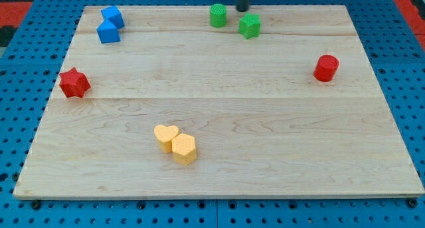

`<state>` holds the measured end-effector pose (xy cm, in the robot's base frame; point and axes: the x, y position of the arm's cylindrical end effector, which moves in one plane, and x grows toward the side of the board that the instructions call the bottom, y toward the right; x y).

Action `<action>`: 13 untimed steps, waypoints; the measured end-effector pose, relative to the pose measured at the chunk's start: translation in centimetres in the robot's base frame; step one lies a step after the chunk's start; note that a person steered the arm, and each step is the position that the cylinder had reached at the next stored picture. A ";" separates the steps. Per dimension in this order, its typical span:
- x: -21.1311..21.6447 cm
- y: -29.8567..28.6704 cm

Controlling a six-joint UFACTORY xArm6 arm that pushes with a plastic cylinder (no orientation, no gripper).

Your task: Move the green circle into the green star

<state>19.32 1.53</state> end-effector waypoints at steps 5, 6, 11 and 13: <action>2.0 -6.8; 5.4 -5.5; 14.4 3.5; 13.1 4.1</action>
<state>32.42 5.60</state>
